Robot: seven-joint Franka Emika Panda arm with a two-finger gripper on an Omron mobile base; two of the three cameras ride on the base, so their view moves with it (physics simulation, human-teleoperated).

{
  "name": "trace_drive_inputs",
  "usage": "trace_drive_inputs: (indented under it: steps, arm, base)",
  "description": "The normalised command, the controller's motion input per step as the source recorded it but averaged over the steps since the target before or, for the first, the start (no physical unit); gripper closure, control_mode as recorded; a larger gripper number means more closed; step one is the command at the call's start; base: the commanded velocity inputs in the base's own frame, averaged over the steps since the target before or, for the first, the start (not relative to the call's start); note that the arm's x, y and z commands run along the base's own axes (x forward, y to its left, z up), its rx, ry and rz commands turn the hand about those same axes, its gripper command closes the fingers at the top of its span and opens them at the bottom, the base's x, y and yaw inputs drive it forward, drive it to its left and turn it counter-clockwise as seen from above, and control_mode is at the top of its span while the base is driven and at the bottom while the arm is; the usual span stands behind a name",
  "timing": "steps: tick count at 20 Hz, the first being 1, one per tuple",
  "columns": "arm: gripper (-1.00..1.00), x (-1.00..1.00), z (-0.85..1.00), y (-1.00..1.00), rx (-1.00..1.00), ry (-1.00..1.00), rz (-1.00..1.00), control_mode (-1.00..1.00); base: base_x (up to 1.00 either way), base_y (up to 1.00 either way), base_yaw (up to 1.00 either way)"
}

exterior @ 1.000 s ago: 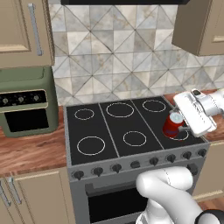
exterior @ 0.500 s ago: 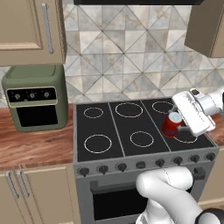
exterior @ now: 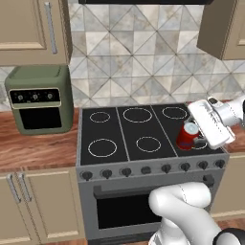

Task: Four empty soda cans are scattered around the kitchen. Gather all the cans and cluster them next to the stove for recycling.

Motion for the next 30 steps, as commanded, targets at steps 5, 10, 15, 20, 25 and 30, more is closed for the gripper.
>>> trace_drive_inputs:
  steps: [5, 10, 15, 20, 25, 30]
  arm:
    - [1.00, 0.00, 0.00, 0.00, 0.00, 0.00, 0.00, 1.00]
    - [1.00, 0.00, 0.00, 0.00, 0.00, 0.00, 0.00, 1.00]
    - [1.00, 0.00, 0.00, 0.00, 0.00, 0.00, 0.00, 1.00]
    - [1.00, 0.00, 0.00, 0.00, 0.00, 0.00, 0.00, 1.00]
    - [1.00, 0.00, 0.00, 0.00, 0.00, 0.00, 0.00, 1.00]
    - [1.00, 0.00, 0.00, 0.00, 0.00, 0.00, 0.00, 1.00]
  base:
    - [-0.42, -0.44, 0.02]
    - [-0.13, -0.47, 0.01]
    - [0.00, -0.52, 0.03]
    - [0.00, -0.53, 0.03]
    - [0.00, -0.52, 0.03]
    - [0.00, -0.53, 0.03]
